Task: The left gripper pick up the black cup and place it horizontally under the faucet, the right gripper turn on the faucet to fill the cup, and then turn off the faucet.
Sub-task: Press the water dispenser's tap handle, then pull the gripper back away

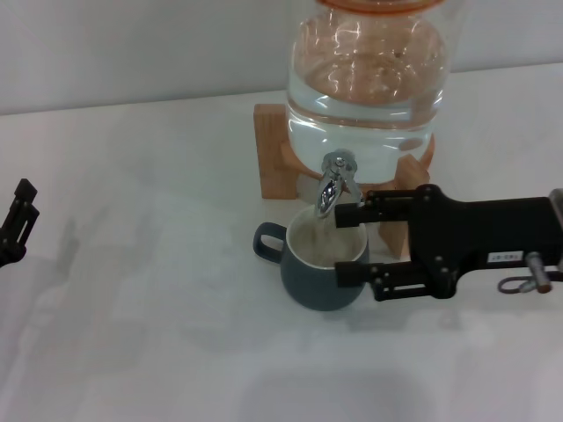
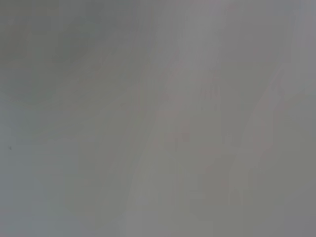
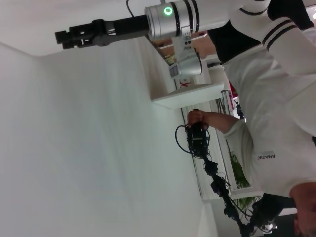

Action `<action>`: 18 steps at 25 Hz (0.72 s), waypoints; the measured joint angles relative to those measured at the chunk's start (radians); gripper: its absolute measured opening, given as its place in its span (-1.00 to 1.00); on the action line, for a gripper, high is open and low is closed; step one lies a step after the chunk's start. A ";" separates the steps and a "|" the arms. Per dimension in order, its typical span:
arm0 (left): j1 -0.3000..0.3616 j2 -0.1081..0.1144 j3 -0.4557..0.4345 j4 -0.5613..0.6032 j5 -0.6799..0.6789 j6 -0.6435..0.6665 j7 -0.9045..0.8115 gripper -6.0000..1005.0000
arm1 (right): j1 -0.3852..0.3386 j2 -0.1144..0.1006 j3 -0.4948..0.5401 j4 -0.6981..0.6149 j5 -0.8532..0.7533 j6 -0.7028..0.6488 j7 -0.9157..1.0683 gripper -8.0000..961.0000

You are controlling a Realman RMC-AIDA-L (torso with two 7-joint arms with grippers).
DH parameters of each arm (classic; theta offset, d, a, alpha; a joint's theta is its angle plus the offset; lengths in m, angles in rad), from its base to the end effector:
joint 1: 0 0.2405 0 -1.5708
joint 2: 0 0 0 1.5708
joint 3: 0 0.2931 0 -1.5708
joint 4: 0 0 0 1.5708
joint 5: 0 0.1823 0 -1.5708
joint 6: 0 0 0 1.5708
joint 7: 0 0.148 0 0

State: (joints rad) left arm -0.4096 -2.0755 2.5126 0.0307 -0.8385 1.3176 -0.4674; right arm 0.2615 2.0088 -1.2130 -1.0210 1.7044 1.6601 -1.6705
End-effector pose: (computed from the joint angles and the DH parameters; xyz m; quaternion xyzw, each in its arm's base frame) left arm -0.3418 0.3080 -0.0235 -0.7273 -0.2703 -0.3619 0.5167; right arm 0.2345 0.2655 0.0109 -0.9348 0.1096 0.3321 0.0621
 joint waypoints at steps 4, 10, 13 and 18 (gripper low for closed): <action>-0.001 -0.001 0.002 0.000 -0.001 0.000 0.000 0.20 | 0.001 0.000 -0.067 0.000 0.019 -0.052 -0.007 0.51; -0.005 -0.002 0.005 0.000 0.002 0.000 0.000 0.20 | 0.010 0.001 -0.117 -0.003 0.035 -0.090 -0.012 0.51; -0.006 -0.002 0.006 0.000 0.004 0.000 0.000 0.20 | 0.011 0.001 -0.136 -0.008 0.036 -0.115 -0.012 0.51; -0.004 -0.003 0.006 0.003 0.003 0.000 0.000 0.20 | 0.012 0.002 -0.173 -0.015 0.036 -0.172 -0.013 0.51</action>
State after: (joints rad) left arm -0.4140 -2.0784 2.5188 0.0334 -0.8350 1.3177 -0.4678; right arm 0.2731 2.0104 -1.3862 -1.0360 1.7407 1.4883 -1.6830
